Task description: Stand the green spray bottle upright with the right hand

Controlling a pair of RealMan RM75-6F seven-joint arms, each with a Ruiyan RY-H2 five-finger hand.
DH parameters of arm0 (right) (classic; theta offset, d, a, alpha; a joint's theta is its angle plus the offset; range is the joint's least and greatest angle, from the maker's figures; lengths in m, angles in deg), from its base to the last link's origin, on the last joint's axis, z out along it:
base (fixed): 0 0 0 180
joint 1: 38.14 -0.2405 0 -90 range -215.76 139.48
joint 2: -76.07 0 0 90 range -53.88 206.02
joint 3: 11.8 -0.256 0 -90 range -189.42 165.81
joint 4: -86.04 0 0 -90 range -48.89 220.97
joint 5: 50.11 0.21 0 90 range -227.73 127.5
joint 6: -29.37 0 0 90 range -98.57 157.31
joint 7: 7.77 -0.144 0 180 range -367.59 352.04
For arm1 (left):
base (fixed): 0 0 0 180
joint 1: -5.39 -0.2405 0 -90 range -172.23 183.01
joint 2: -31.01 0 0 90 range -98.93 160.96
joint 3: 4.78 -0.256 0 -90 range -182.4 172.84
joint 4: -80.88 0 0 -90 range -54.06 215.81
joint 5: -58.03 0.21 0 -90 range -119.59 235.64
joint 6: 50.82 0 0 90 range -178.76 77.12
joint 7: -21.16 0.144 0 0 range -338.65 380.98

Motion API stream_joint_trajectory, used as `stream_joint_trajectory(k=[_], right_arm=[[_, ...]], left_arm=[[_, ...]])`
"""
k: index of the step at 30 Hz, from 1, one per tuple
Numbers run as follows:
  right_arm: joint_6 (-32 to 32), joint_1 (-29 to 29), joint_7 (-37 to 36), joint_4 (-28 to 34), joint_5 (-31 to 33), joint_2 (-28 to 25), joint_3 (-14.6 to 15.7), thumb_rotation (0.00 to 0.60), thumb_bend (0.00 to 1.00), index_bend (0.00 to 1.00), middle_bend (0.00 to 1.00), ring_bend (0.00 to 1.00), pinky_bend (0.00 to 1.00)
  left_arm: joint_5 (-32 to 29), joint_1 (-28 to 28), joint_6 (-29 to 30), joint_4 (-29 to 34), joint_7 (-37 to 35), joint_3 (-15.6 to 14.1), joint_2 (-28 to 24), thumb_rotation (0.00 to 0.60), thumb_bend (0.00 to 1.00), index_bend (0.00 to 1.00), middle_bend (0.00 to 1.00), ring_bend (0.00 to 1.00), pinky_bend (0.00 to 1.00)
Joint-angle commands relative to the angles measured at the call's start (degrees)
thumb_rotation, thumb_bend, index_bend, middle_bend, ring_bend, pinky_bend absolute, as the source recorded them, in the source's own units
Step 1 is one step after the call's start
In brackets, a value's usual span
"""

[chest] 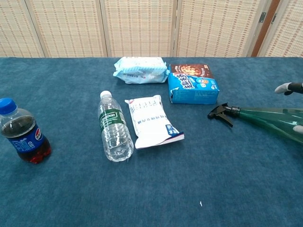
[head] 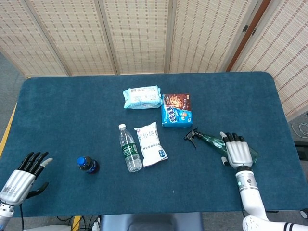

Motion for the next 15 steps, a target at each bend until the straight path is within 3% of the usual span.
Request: stream_joint_trajectory(k=[1,15], right_arm=[[-0.26,-0.62,0.56,-0.26,0.61,0.82,-0.33,0.600,0.21,0.13,0.15,0.10,0.18],[-0.54,-3.41,0.58,-4.26,2.53,6.10,-1.26,0.600,0.21,0.13,0.15,0.10,0.18]], left_arm=[[0.05,0.14,-0.09,-1.37,-1.14,-0.25,0.31,0.600,0.29,0.12,0.08,0.00,0.00],[0.59,-0.88,1.61,-7.08,-5.06,-1.71,1.47,0.600,0.29,0.12,0.08,0.00,0.00]])
